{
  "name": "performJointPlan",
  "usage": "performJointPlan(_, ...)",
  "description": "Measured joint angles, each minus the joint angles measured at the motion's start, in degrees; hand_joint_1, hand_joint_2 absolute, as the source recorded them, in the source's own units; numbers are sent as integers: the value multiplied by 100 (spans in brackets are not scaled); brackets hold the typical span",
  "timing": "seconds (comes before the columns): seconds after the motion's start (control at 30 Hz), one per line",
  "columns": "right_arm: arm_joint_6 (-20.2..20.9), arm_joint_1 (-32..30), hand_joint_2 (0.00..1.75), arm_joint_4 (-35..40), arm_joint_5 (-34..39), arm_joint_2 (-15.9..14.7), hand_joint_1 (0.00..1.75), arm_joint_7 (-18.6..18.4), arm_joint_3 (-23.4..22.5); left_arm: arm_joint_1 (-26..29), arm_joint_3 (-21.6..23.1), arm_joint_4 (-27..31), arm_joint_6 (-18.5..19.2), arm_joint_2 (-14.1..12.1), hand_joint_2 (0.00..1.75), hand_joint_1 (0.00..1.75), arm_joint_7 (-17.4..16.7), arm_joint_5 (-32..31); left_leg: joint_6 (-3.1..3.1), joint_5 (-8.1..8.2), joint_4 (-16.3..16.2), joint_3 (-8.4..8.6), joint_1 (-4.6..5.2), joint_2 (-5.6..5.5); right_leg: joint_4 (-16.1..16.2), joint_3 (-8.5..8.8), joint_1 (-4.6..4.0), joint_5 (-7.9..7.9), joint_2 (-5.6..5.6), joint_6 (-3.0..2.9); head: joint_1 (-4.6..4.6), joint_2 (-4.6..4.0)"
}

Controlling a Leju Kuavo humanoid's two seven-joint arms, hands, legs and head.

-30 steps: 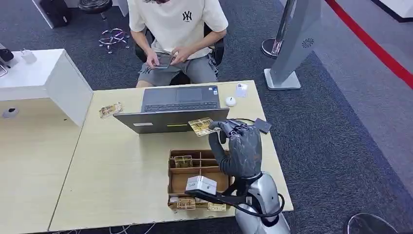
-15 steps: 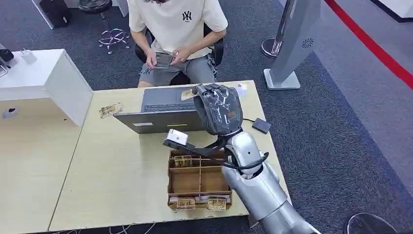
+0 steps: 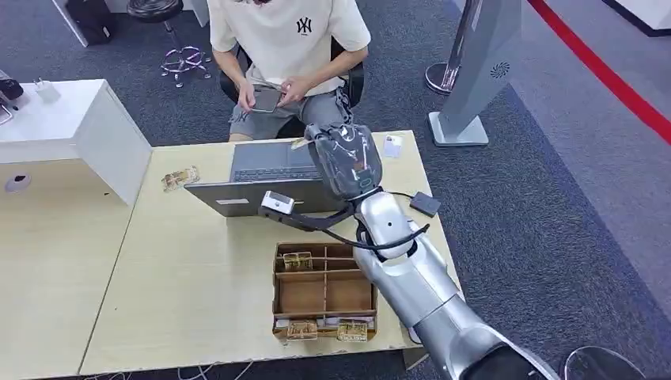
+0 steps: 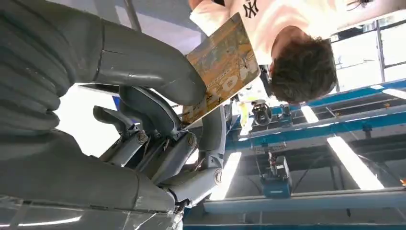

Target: Pass the card to the sensor for recognition and then transmit it.

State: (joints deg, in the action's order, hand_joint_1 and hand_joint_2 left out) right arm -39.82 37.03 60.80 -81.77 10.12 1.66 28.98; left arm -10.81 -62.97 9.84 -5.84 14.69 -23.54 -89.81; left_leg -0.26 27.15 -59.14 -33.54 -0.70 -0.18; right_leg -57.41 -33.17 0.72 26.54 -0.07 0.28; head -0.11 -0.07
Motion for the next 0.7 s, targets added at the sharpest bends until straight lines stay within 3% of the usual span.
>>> performJointPlan(0.7,-2,-23,175,-391,-46,118,175,90,2,-16,9,0,-31,57,0,0,-37,85,0,1,0,0,0,0,0,-1,0,0,1,0,2,0)
